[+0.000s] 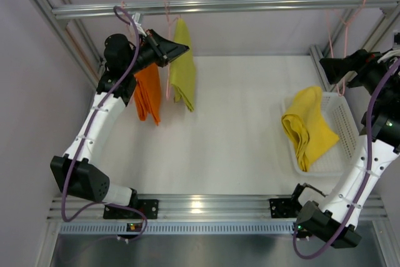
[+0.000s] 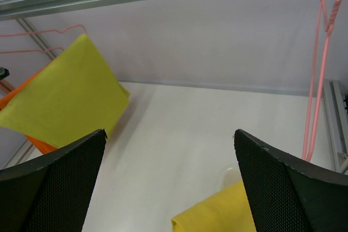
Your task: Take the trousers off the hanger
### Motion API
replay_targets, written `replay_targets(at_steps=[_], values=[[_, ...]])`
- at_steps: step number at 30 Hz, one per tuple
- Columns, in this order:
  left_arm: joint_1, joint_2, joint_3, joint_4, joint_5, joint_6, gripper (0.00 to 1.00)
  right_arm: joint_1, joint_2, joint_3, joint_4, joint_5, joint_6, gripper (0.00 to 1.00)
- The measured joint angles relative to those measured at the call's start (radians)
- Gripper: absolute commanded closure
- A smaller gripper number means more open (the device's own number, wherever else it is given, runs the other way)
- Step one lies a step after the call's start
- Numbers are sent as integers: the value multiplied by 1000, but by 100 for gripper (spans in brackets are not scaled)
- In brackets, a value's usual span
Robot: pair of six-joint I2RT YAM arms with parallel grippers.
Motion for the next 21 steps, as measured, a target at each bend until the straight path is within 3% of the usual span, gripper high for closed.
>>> replay_targets(at_steps=[5, 8, 13, 21], values=[[-28, -2, -3, 16, -8, -27, 100, 23, -23, -41, 52, -30, 22, 1], [-65, -10, -19, 21, -23, -50, 100, 99, -56, -93, 64, -24, 1, 1], [-130, -11, -39, 14, -56, -95, 100, 411, -94, -150, 49, 83, -127, 0], [-238, -10, -47, 8, -127, -107, 100, 954, -116, -361, 115, 435, -270, 1]])
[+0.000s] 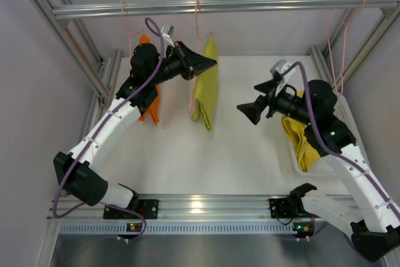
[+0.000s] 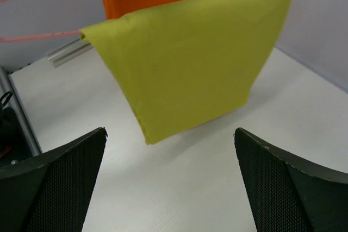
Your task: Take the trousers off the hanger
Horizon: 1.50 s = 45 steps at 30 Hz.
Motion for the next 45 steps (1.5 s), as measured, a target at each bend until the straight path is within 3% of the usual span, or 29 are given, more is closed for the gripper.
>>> replay_targets(at_steps=[6, 14, 31, 33, 37, 45], values=[[-24, 35, 61, -76, -22, -26, 100, 324, 34, -119, 127, 231, -60, 1], [-43, 61, 146, -129, -37, -45, 100, 452, 130, -143, 324, 401, -74, 0], [-60, 76, 200, -130, -89, -95, 100, 466, 325, -143, 550, 506, -154, 1], [-64, 76, 200, -130, -88, -98, 100, 466, 344, -143, 566, 528, -161, 4], [-65, 76, 202, -130, -88, -99, 100, 442, 365, -143, 582, 577, -164, 21], [-65, 76, 203, -121, -98, -96, 100, 359, 358, -143, 591, 599, -143, 28]])
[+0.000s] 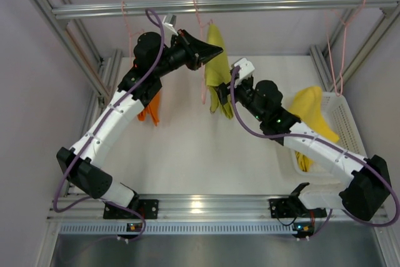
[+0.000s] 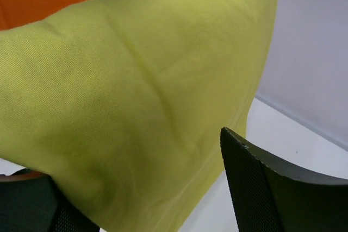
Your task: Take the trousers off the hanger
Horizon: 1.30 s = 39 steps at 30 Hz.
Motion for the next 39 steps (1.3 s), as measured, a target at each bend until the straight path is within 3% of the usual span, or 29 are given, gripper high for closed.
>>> replay_targets(at_steps=[13, 23, 33, 39], values=[[-6, 0, 3, 14, 2, -4, 100, -64, -71, -22, -21, -138, -23, 29], [-12, 12, 8, 13, 3, -4, 100, -70, -51, -21, -16, -149, -42, 33], [-23, 31, 11, 13, -9, -5, 100, -70, 20, -4, -5, -119, -18, 16], [-36, 45, 33, 14, -12, -14, 100, -70, 57, 29, 3, -117, 17, 11]])
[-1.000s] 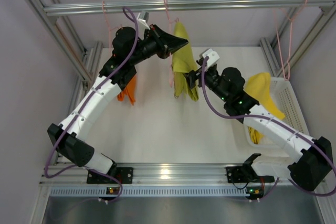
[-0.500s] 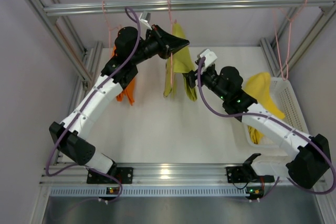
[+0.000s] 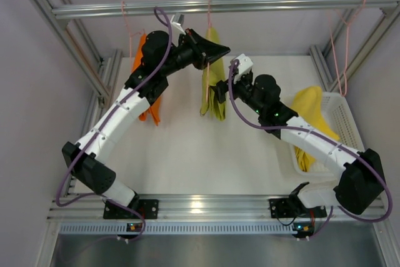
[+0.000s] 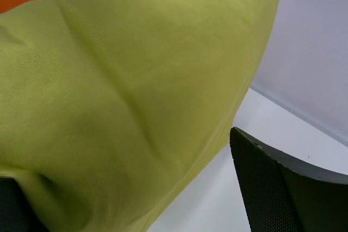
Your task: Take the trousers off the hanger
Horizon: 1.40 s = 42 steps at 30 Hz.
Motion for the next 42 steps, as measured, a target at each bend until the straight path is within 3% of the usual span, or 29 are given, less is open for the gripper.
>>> replay_targets(at_steps=[10, 17, 42], values=[[-16, 20, 34, 0, 0, -6, 100, 0, 13, 6, 6, -18, 48, 8], [-22, 21, 39, 0, 0, -10, 100, 0, 14, 18, 2, -31, 80, 1], [-32, 37, 55, 7, 0, -13, 100, 14, 30, 79, -18, -51, 154, 1]])
